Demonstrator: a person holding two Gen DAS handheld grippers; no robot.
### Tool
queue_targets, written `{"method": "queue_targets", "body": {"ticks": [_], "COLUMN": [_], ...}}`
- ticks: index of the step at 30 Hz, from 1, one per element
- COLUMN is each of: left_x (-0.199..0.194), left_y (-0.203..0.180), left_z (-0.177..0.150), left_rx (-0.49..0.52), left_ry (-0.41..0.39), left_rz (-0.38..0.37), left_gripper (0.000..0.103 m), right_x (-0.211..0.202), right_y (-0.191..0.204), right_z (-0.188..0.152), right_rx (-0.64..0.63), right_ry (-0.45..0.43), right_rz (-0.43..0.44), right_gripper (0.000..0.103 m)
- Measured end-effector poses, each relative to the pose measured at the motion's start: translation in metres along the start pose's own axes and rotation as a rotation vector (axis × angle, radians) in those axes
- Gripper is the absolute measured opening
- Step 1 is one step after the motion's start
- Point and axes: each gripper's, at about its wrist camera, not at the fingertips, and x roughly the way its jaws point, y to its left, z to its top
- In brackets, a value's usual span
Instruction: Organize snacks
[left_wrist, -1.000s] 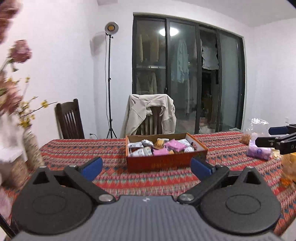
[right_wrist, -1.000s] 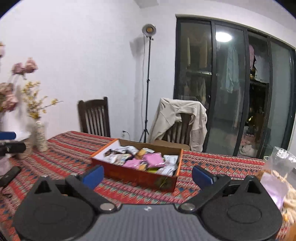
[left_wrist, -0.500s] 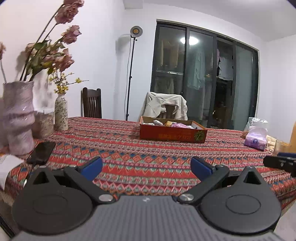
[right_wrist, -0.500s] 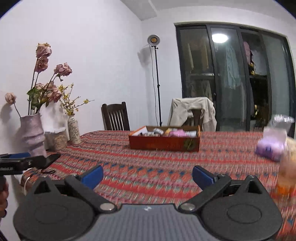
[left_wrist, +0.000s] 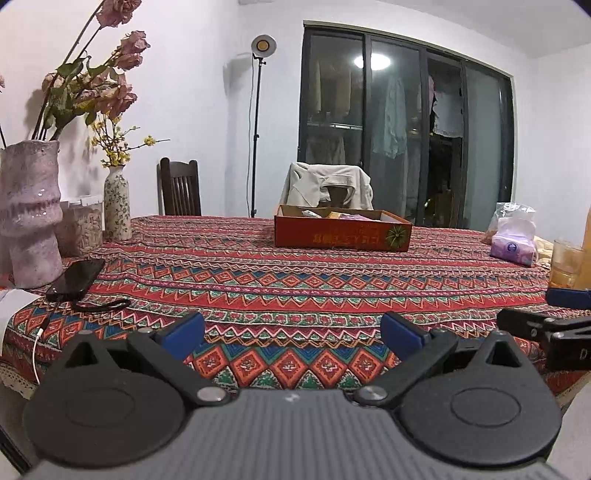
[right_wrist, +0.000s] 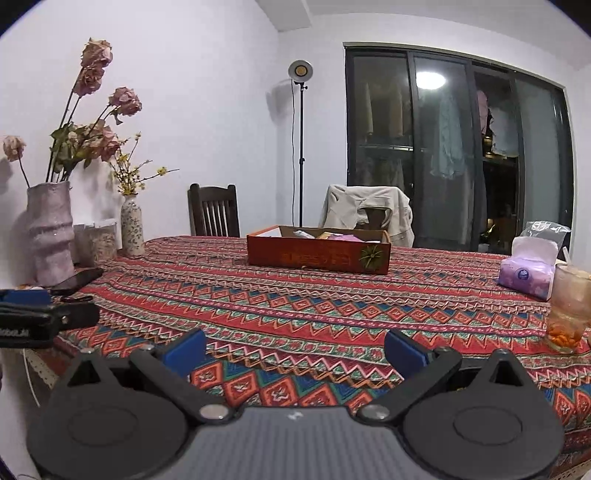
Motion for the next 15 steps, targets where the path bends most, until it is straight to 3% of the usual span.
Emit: {"method": "queue_targets", "body": {"ticks": [15], "left_x": [-0.0024], "left_y": [-0.0008], "left_z": [0.0023], "left_rx": [0.006], "left_ry": [-0.011], "left_rz": [-0.003], "left_gripper": [0.103], "right_x": [-0.0018], "right_y": [-0.0007], "right_z": [0.0017], "right_rx": [0.012], "right_ry": [-0.001], "right_rz": [-0.002], "right_gripper": [0.103]}}
